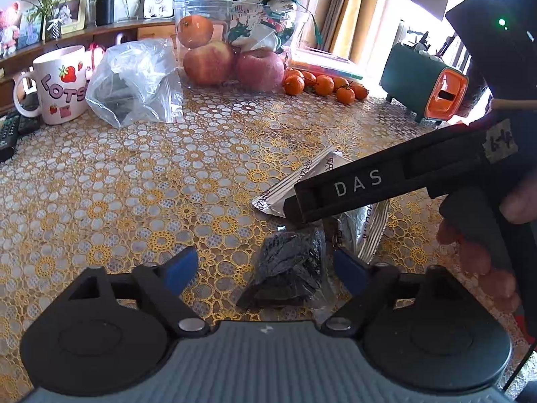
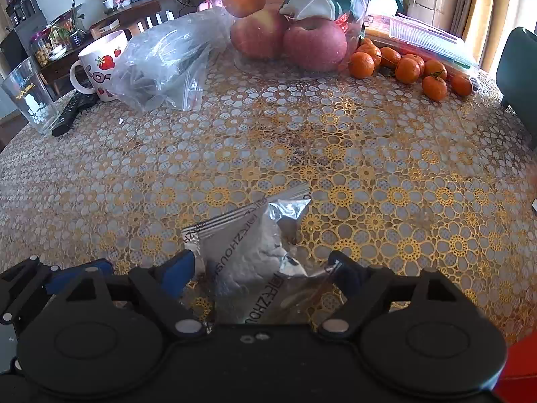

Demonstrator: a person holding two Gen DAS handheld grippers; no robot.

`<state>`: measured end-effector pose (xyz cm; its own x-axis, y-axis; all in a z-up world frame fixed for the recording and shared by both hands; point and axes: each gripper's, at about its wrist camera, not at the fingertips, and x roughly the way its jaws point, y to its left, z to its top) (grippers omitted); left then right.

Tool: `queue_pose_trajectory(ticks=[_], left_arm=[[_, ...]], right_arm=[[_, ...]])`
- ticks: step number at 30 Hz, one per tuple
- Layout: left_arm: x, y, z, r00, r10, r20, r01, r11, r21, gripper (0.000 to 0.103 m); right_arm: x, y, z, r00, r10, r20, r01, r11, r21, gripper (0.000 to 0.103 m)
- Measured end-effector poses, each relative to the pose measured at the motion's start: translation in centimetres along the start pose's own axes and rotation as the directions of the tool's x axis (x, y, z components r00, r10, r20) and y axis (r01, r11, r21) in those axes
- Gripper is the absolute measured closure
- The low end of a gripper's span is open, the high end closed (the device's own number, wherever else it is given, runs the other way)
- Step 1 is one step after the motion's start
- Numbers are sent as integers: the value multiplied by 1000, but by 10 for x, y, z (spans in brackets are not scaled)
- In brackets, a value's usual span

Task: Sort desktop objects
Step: 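Close the left tool on the black bag while the right tool grips the silver pouch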

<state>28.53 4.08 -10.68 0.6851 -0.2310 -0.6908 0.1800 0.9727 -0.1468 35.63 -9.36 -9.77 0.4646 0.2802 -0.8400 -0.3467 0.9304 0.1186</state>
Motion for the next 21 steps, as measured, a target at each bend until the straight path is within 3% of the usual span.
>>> queue_pose_trajectory(ticks=[7, 15, 21], left_arm=[[-2, -9, -1, 1000, -17, 0, 17, 999, 37, 61], [-11, -9, -3, 1000, -19, -9, 19, 1000, 12, 69], [-29, -7, -9, 1000, -18, -13, 18, 999, -27, 70]], right_arm=[[-4, -3, -1, 1000, -13, 10, 13, 999, 32, 32], [-20, -1, -3, 999, -34, 27, 33, 999, 35, 45], [-44, -3, -11, 999, -29, 44, 27, 998, 58, 46]])
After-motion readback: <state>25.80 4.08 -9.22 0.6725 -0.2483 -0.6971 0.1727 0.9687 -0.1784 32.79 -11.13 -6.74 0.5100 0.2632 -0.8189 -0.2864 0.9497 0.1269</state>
